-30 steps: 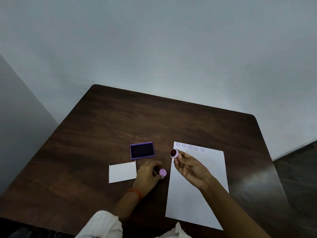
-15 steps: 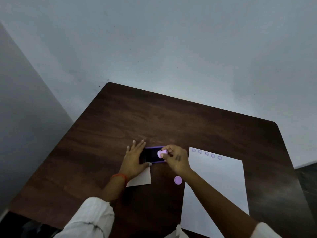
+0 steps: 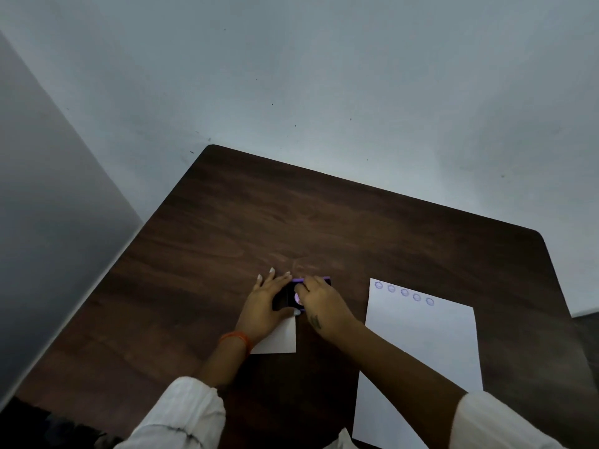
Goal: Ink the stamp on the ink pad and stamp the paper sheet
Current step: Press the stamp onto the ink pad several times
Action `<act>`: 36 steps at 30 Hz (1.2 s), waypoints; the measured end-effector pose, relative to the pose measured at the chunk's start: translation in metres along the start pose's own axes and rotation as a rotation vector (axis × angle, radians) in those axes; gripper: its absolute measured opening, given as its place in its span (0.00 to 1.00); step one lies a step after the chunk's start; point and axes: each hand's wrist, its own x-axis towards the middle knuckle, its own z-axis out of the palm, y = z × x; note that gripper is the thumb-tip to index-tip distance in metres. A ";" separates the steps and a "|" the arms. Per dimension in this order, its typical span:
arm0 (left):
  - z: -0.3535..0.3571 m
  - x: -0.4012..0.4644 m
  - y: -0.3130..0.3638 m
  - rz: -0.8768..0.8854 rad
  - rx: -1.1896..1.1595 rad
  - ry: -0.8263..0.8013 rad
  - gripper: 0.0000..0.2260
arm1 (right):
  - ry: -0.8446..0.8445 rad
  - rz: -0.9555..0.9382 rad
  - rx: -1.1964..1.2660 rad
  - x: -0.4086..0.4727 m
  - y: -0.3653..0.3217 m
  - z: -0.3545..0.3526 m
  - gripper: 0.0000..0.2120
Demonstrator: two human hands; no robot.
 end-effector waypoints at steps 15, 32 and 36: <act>-0.002 0.000 -0.003 -0.064 -0.105 -0.006 0.33 | 0.021 -0.031 0.026 0.003 0.003 0.002 0.16; -0.005 -0.003 0.004 -0.015 -0.126 -0.003 0.33 | 0.051 0.077 0.056 0.014 -0.010 -0.004 0.21; -0.005 -0.002 0.004 -0.026 -0.121 -0.002 0.33 | -0.013 -0.043 -0.031 0.013 -0.004 -0.007 0.23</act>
